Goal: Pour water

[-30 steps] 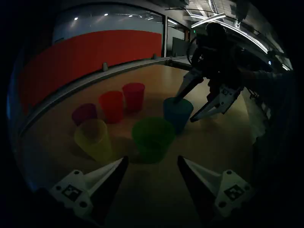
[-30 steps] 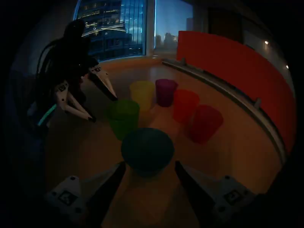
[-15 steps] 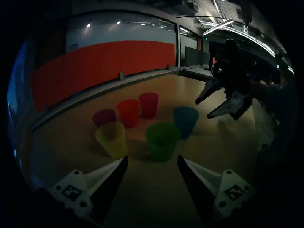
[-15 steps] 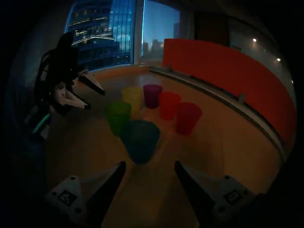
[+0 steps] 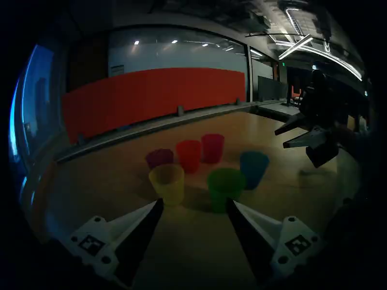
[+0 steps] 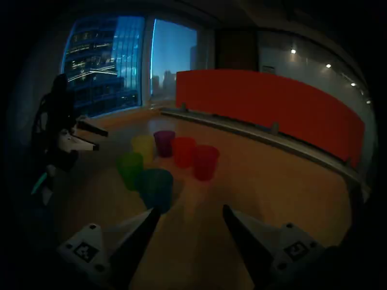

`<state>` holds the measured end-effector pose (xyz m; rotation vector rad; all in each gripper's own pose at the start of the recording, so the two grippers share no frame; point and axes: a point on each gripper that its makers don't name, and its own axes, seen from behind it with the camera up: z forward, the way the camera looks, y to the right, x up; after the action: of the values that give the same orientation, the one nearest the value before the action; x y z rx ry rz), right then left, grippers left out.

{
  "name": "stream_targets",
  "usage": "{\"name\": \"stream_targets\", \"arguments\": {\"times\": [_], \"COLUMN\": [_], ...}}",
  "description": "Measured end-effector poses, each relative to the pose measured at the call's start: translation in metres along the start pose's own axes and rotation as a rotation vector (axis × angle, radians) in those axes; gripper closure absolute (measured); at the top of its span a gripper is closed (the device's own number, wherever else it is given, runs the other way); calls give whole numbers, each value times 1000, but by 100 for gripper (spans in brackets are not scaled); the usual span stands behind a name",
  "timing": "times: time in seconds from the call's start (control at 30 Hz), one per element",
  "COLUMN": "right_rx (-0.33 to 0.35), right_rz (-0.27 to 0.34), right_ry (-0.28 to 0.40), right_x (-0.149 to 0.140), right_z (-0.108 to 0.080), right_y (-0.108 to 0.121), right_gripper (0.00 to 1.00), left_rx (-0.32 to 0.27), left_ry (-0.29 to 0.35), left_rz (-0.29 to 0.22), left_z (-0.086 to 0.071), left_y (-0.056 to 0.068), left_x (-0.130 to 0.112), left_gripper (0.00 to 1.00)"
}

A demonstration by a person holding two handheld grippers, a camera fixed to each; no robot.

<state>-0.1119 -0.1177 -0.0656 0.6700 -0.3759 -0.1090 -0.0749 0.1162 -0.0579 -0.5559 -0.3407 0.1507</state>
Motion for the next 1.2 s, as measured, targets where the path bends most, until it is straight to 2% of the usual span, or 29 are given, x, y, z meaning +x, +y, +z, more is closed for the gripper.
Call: {"name": "stream_targets", "arguments": {"times": [0.3,0.57,0.8,1.07,1.2], "right_rx": [-181,-364,-477,-569,-626], "right_rz": [67,115,180,168,150], "right_ry": [153,278,402,476,500], "right_x": [32,54,71,86,91], "right_z": [-13,-31,-48,-63,-71], "right_y": [39,76,94,100,105], "right_gripper": [0,0,0,1,1], "left_rx": [129,230,315,397,434], "left_ry": [108,207,287,375,403], "left_rz": [-34,-50,-56,-77,-72], "left_z": [-11,-21,-32,-49,-56], "left_y": [-28,-45,-54,-66,-73], "left_x": [22,45,62,86,95], "left_gripper": [4,4,4,4,4]}}
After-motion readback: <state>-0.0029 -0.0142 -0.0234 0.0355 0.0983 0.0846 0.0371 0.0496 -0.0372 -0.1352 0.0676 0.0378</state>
